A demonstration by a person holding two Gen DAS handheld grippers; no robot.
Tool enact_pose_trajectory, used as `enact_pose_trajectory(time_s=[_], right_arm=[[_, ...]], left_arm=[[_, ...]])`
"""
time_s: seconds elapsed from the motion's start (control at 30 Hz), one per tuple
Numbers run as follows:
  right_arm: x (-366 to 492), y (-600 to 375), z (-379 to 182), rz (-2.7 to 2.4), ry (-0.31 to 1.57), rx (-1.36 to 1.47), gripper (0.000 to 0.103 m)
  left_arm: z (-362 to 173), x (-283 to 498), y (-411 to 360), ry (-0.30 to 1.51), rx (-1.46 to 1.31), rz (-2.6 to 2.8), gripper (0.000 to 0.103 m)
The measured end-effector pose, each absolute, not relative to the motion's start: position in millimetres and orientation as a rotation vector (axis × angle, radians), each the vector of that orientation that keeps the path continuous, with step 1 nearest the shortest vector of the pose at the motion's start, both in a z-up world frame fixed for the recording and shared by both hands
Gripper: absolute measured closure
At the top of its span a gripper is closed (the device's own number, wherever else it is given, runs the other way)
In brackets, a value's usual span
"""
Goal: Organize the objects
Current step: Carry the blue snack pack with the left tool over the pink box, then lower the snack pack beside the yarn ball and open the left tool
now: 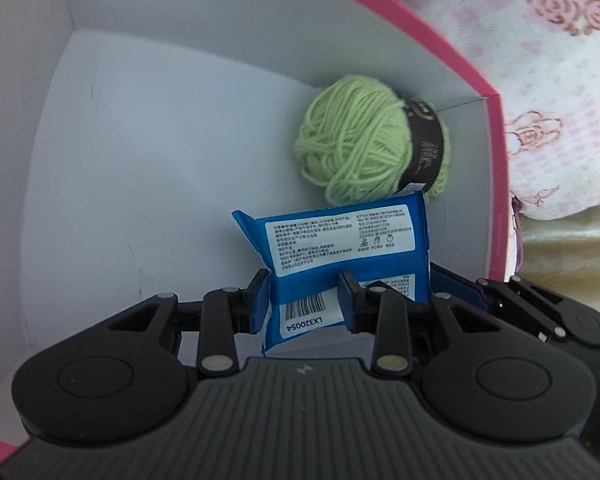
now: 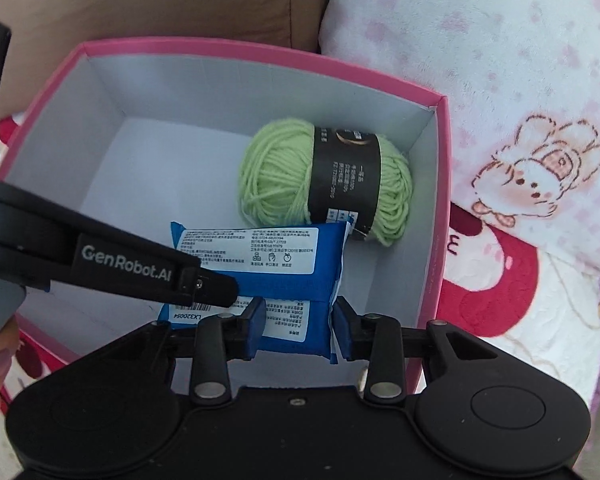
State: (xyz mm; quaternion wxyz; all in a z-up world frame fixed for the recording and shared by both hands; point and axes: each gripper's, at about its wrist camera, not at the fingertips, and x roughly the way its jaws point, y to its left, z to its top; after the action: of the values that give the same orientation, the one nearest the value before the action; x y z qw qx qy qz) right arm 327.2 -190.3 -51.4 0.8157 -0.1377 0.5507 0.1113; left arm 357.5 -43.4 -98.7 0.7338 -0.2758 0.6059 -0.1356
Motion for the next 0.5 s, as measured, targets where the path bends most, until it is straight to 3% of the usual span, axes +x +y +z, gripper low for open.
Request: enact_pose_trajectory(time_s=[0.27,0.37,0.5], right_arm=[[324.6,-184.4,-57.7,0.18,1.142,-0.385,0.067],[316.6,-187.1,-51.5,0.131,1.061,-0.459,0.063],[304.4,-207.1,-38.8,0.225,1.043,-0.348,0.063]], left_arm=[[-98.7,356.4,-57.4,1.312,-0.595,-0.261,0.07],[-99.7,358.7,-62.6,1.329,-0.572,-0.238,0.075],[-96.9,359.1,-70.5,1.314,-0.53,-0.219,0.077]])
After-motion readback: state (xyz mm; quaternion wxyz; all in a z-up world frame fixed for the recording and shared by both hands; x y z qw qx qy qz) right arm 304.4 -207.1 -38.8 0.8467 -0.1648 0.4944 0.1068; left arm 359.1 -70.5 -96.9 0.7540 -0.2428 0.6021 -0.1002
